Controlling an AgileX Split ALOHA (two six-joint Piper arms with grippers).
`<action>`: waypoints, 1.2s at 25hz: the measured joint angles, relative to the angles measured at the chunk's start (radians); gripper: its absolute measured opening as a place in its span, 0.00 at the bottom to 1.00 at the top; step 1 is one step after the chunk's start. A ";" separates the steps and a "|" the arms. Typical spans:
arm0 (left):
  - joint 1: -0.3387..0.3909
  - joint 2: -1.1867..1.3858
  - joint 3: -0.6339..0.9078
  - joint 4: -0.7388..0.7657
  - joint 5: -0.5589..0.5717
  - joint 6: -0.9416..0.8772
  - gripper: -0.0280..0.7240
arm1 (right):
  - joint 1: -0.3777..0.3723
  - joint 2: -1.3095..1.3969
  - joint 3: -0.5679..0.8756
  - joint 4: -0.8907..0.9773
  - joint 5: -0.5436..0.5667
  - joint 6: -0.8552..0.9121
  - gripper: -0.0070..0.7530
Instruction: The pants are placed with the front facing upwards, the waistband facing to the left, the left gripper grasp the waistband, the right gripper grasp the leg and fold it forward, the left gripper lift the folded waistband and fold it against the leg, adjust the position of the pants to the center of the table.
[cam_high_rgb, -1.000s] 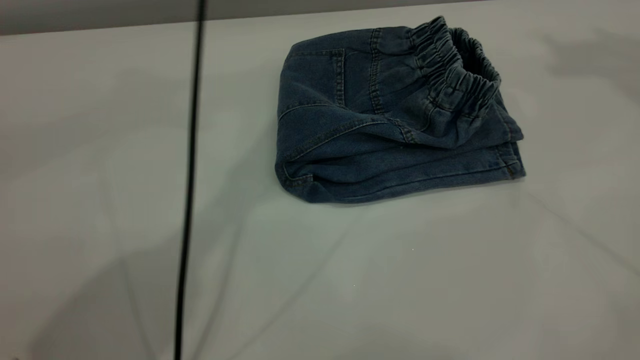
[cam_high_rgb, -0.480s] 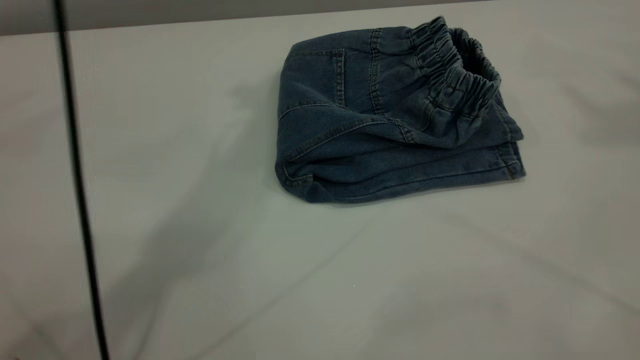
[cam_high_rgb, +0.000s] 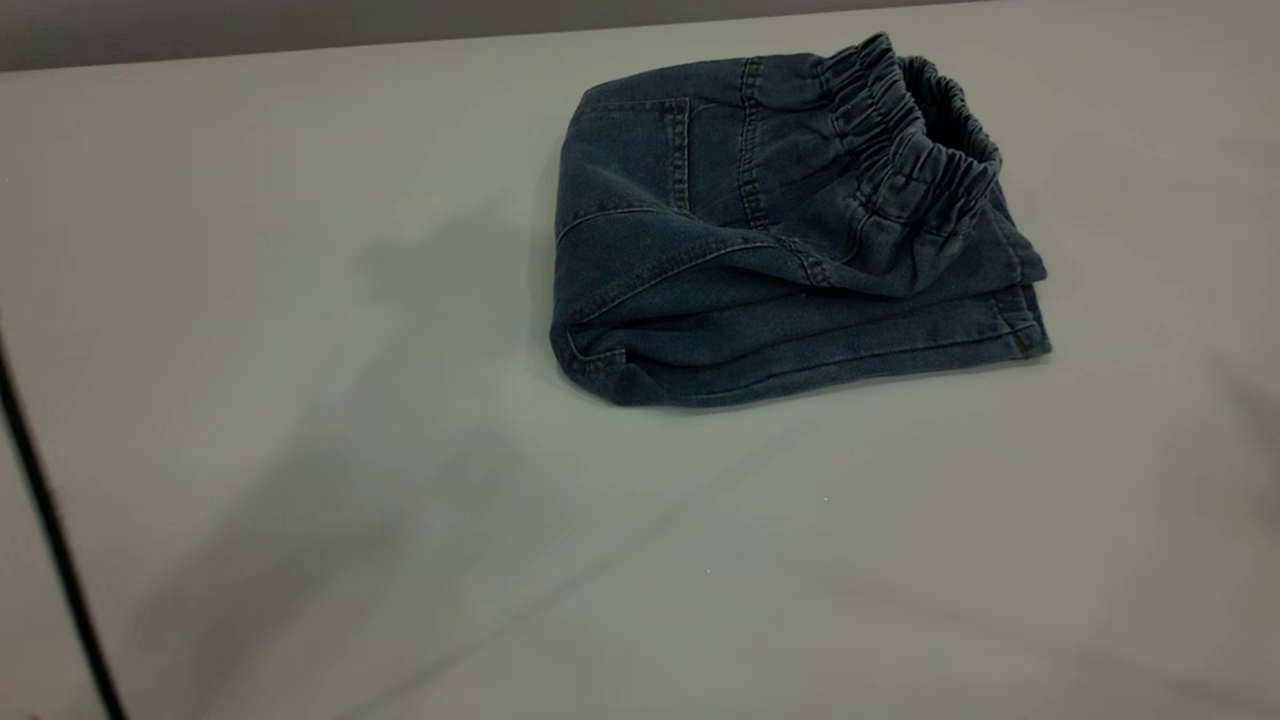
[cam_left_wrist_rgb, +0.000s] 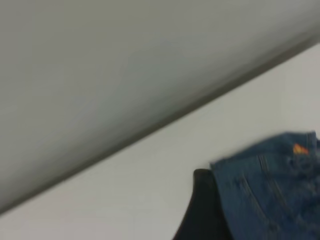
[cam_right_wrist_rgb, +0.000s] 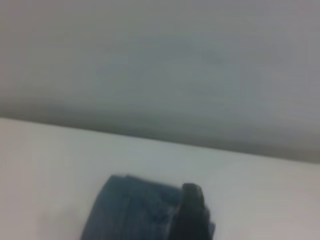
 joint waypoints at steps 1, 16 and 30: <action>0.000 -0.036 0.045 0.000 -0.001 -0.006 0.71 | 0.000 -0.031 0.040 0.016 0.000 -0.008 0.69; 0.000 -0.566 0.668 -0.027 -0.002 -0.090 0.71 | 0.000 -0.418 0.593 0.146 -0.002 -0.073 0.69; 0.000 -1.079 1.244 -0.026 0.000 -0.081 0.71 | 0.000 -0.926 0.945 -0.099 -0.102 0.013 0.69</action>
